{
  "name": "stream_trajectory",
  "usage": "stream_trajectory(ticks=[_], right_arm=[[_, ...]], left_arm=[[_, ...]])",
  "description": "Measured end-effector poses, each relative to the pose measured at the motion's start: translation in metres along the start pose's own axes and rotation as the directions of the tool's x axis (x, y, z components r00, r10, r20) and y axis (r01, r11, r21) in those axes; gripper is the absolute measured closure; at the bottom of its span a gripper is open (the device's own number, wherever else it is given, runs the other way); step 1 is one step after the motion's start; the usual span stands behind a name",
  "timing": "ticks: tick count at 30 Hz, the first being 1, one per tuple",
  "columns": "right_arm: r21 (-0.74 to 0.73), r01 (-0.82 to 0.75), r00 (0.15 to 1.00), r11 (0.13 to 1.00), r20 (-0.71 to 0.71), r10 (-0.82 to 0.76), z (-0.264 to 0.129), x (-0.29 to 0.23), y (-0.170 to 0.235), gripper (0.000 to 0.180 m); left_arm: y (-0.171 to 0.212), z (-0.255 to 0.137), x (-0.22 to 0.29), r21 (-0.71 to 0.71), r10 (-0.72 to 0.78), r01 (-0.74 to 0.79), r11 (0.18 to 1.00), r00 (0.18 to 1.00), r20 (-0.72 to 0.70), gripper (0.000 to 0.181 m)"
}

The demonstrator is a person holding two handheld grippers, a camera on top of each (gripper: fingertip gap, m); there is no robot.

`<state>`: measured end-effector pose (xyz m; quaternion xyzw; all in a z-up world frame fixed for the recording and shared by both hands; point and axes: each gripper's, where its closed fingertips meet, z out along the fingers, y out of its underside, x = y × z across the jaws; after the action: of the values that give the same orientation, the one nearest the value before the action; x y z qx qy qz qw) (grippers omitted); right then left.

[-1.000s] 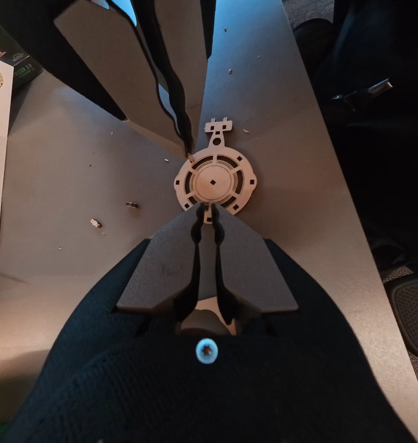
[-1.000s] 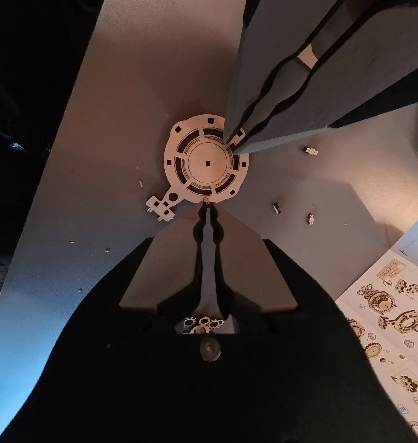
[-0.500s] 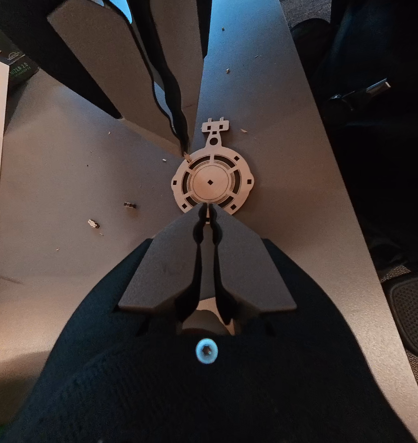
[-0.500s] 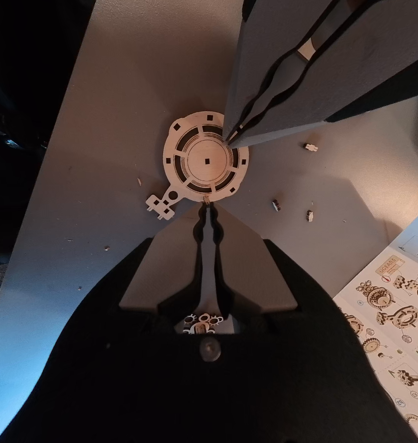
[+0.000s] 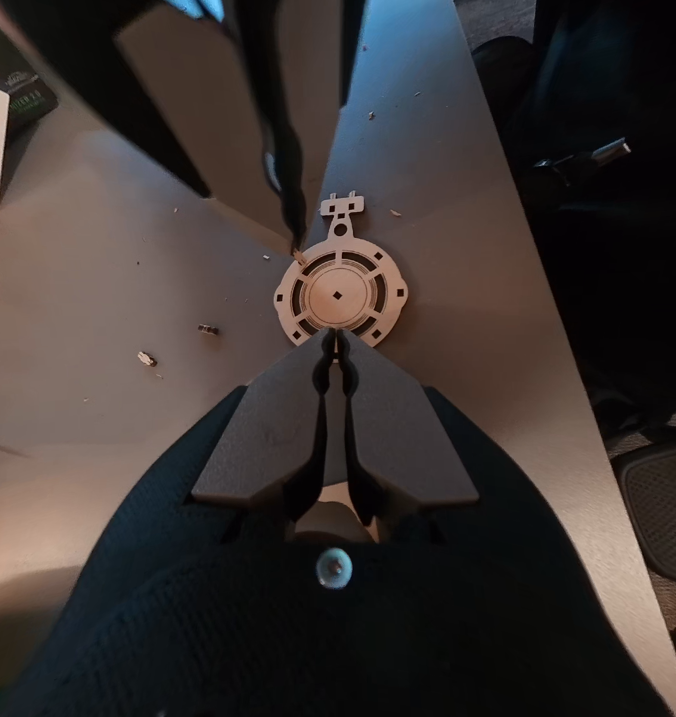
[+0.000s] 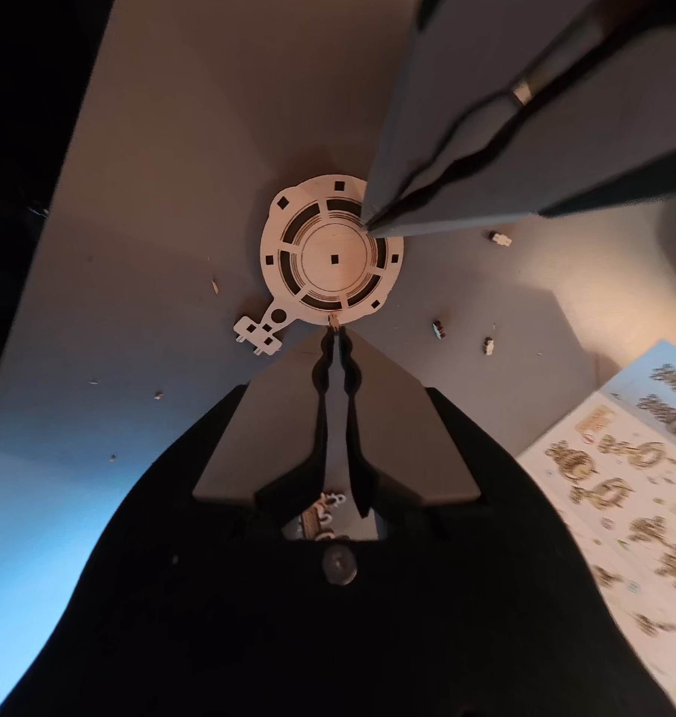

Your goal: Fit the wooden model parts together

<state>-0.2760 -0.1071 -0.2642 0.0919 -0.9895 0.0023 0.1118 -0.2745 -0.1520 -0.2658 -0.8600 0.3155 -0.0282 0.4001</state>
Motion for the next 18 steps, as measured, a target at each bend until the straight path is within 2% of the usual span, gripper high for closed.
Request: stream_trajectory(ticks=[7,18], right_arm=[[-0.080,0.059,0.997,0.995,-0.046,-0.062,-0.001,0.000,-0.003,0.180],[-0.044,0.027,1.000,0.999,-0.011,-0.028,-0.002,0.001,-0.010,0.180]], left_arm=[[0.000,0.000,0.000,0.000,-0.024,0.024,1.000,1.000,-0.010,0.181],[0.000,0.000,-0.002,-0.004,-0.020,0.020,1.000,1.000,0.014,0.181]])
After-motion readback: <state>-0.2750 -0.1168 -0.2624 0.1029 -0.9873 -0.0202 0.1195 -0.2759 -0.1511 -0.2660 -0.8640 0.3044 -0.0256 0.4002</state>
